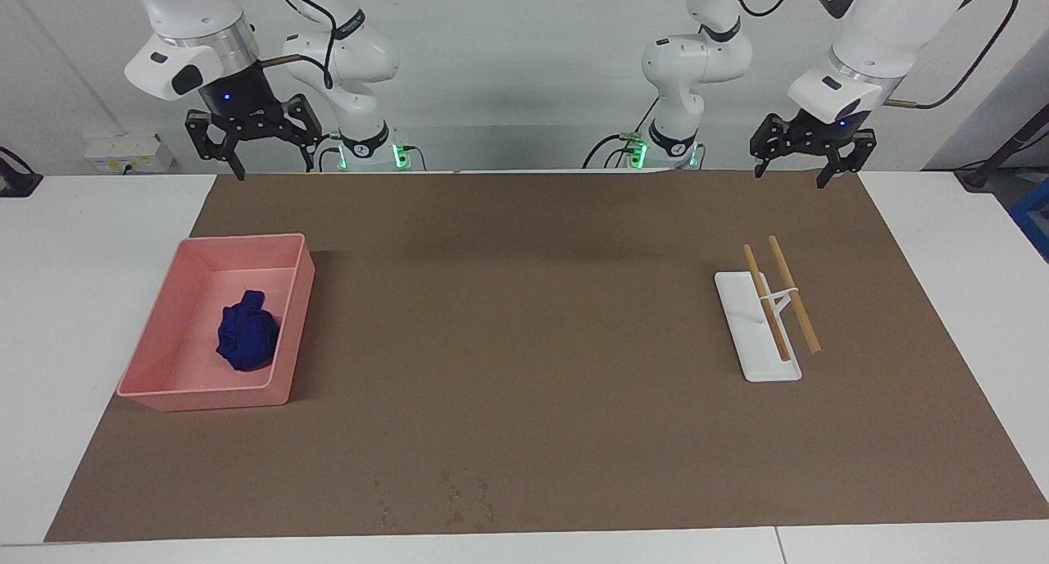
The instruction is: Wipe water with towel using both arms
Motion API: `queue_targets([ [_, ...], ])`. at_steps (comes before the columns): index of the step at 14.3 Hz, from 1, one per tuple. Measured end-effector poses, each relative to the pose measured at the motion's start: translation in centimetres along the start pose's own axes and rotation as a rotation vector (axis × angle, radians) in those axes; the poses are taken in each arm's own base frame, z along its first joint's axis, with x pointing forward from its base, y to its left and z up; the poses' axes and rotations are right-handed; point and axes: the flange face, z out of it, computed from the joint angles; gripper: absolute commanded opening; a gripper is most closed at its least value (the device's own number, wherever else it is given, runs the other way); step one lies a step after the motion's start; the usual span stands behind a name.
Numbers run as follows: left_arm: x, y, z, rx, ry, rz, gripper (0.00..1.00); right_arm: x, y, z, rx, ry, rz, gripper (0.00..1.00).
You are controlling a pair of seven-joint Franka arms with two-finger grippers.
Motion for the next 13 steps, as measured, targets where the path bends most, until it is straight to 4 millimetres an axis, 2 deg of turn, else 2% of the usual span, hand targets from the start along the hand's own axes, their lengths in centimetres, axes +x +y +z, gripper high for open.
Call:
queue_targets([
  [3,0.00,0.00,0.00,0.000,0.000,0.000,1.00,0.41,0.00,0.57,0.002,-0.006,-0.002,1.00],
  [13,0.00,0.00,0.00,0.000,0.000,0.000,1.00,0.42,0.67,0.39,0.000,0.007,0.029,1.00],
])
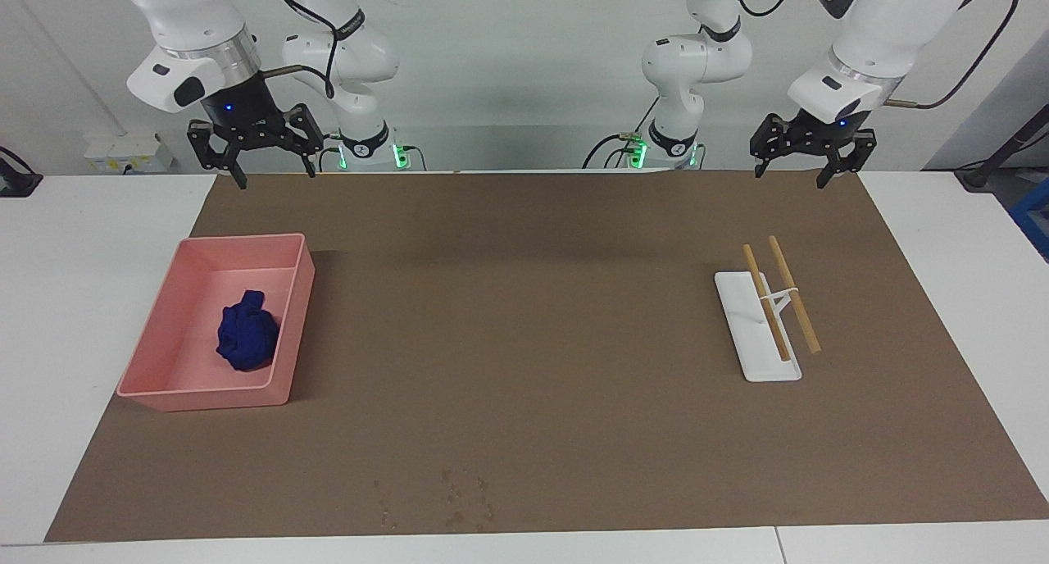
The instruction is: Wipe water with towel using both arms
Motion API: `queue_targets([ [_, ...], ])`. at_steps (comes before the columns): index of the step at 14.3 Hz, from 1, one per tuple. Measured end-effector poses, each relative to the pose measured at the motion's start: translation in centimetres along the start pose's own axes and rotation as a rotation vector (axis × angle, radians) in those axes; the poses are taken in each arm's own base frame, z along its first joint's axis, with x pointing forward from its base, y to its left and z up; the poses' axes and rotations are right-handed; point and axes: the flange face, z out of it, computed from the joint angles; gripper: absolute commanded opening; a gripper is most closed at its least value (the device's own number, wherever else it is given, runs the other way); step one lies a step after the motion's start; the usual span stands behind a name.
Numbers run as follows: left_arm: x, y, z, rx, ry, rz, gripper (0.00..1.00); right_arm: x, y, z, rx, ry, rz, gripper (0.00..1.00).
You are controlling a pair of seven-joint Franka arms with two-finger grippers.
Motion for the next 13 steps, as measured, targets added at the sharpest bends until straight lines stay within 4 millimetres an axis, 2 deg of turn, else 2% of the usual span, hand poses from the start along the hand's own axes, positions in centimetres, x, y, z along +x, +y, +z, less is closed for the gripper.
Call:
queue_targets([
  [4,0.00,0.00,0.00,0.000,0.000,0.000,1.00,-0.10,0.75,-0.02,0.000,0.000,0.025,1.00],
  [13,0.00,0.00,0.00,0.000,0.000,0.000,1.00,-0.10,0.77,-0.02,-0.001,0.000,0.029,1.00],
])
